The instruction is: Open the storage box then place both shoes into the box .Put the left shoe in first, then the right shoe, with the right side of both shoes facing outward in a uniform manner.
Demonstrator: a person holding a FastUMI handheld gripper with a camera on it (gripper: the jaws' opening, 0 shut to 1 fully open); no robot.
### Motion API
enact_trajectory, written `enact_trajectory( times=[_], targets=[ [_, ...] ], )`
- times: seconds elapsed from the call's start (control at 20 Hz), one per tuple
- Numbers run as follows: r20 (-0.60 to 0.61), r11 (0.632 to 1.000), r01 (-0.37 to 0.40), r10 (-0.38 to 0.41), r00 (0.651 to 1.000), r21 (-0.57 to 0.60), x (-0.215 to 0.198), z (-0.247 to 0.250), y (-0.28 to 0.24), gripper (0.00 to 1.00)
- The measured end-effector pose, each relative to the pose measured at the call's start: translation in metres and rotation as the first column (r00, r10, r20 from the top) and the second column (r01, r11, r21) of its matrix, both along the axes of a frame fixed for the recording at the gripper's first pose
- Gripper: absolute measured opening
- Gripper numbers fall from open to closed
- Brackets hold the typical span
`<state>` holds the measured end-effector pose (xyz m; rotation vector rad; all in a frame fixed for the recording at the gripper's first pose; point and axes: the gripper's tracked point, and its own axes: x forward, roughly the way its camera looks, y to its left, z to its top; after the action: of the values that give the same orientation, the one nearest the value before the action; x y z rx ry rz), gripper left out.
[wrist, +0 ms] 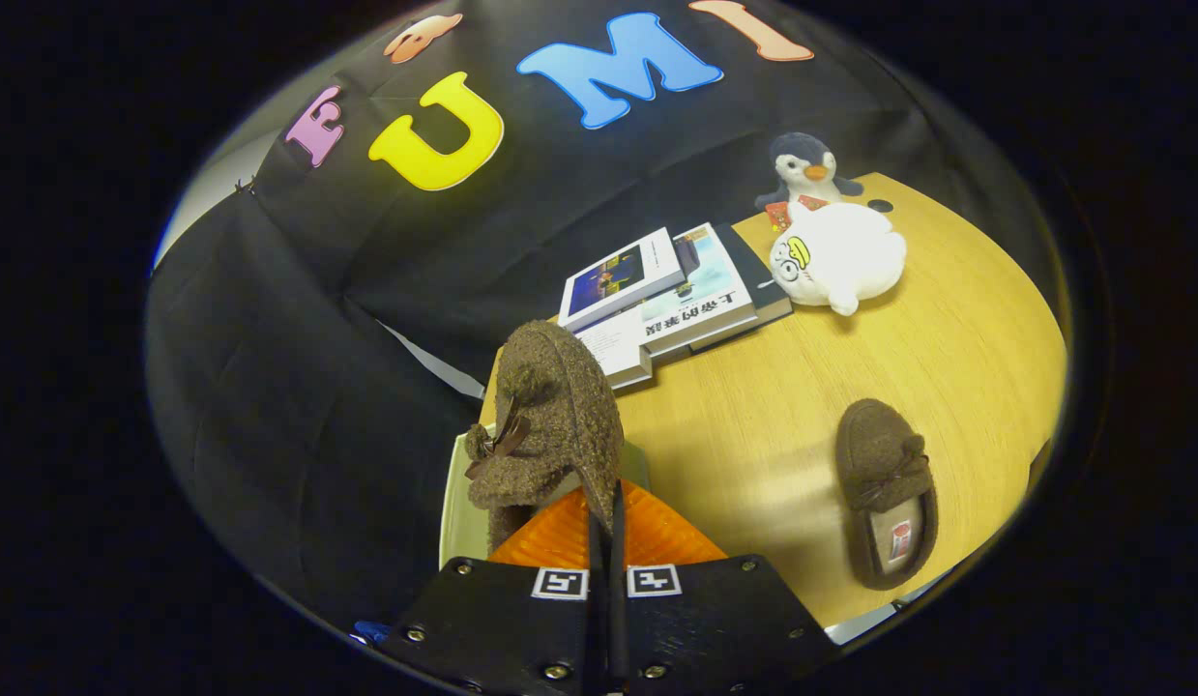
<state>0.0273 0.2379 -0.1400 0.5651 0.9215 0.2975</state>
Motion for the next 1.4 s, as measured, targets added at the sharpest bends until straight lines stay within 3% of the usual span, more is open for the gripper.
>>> enact_trajectory(
  times=[0.25,0.65,1.05,1.4],
  targets=[
    [0.004,0.998,-0.058,0.058,0.998,0.019,0.0,0.001,0.055,0.01],
    [-0.07,0.991,-0.132,0.132,0.989,0.014,-0.023,-0.037,0.128,0.01],
    [-0.161,0.991,-0.104,0.089,0.983,-0.085,-0.03,-0.094,0.15,0.01],
    [-0.203,0.975,-0.144,0.108,0.973,-0.17,-0.041,-0.123,0.171,0.01]
  ],
)
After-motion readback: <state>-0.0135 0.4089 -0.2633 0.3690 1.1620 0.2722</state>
